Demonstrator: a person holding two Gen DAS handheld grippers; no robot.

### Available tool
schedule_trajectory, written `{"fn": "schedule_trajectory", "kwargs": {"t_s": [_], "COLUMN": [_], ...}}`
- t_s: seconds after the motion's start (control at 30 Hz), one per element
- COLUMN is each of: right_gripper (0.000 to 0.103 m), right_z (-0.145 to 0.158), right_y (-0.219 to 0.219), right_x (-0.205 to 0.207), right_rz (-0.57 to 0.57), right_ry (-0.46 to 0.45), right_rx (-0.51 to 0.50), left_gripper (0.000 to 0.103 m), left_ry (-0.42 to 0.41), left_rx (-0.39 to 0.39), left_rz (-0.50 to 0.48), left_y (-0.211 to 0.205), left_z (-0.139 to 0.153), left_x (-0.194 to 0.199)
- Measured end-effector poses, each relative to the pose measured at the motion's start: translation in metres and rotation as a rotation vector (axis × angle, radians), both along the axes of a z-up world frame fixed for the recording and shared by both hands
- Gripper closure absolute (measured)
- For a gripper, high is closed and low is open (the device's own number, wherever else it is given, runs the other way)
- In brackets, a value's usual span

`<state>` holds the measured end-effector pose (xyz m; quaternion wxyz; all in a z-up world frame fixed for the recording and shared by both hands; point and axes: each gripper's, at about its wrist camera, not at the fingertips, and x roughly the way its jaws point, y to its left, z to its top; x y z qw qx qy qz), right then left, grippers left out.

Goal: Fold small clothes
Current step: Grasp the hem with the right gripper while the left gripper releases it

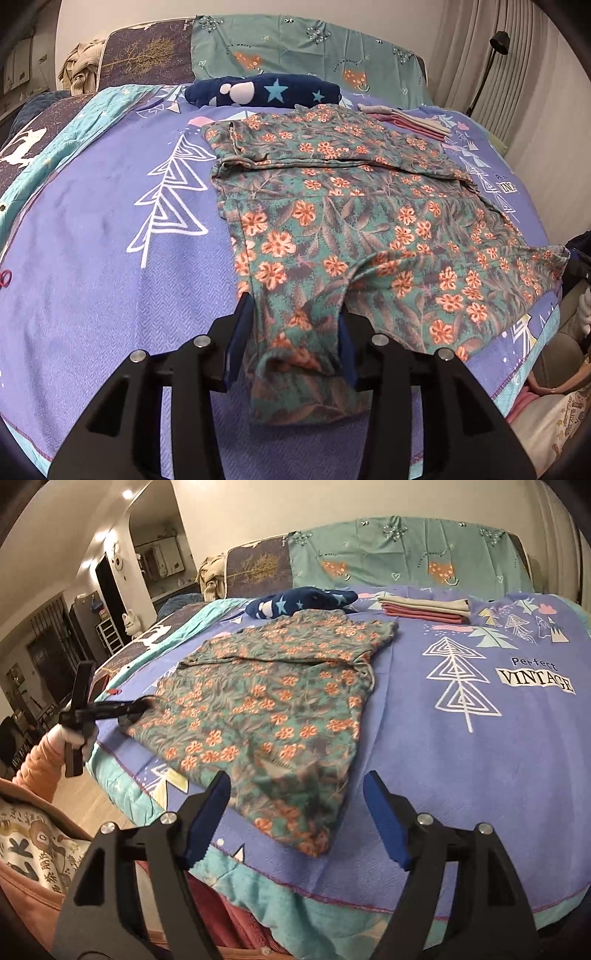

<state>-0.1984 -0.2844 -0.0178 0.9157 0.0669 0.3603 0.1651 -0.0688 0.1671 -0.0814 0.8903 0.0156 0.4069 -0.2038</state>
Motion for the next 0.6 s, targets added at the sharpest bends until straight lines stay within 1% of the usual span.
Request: {"fn": "schedule_trajectory", "kwargs": {"t_s": [0.03, 0.1, 0.17, 0.2, 0.27, 0.33, 0.4, 0.47, 0.6], "right_gripper": [0.029, 0.042, 0.078, 0.083, 0.084, 0.084, 0.084, 0.086, 0.087], "right_z": [-0.002, -0.006, -0.013, -0.017, -0.018, -0.015, -0.012, -0.010, -0.012], "right_y": [0.001, 0.001, -0.001, -0.003, -0.006, -0.008, -0.009, -0.011, -0.013], "right_x": [0.000, 0.003, 0.008, 0.013, 0.016, 0.016, 0.016, 0.016, 0.020], "right_rz": [-0.001, -0.002, -0.013, -0.012, -0.017, -0.026, -0.032, -0.039, -0.050], "right_ry": [0.003, 0.017, 0.053, 0.077, 0.085, 0.075, 0.066, 0.062, 0.073], "right_rx": [0.001, 0.014, 0.034, 0.055, 0.083, 0.079, 0.079, 0.085, 0.099], "left_gripper": [0.060, 0.060, 0.060, 0.060, 0.060, 0.059, 0.053, 0.045, 0.042], "left_ry": [0.000, 0.000, 0.000, 0.000, 0.001, 0.001, -0.004, -0.016, -0.022], "left_rx": [0.001, 0.003, 0.007, 0.008, 0.005, -0.003, -0.003, 0.012, 0.061], "left_rz": [-0.001, -0.006, -0.008, -0.008, -0.006, -0.008, -0.014, -0.026, -0.058], "left_y": [-0.001, -0.004, -0.005, -0.005, -0.004, -0.001, 0.001, 0.002, -0.003], "left_z": [0.000, -0.001, -0.001, -0.001, 0.001, 0.003, 0.006, 0.010, 0.010], "left_x": [0.001, 0.002, 0.002, 0.002, 0.000, -0.005, -0.011, -0.020, -0.031]}}
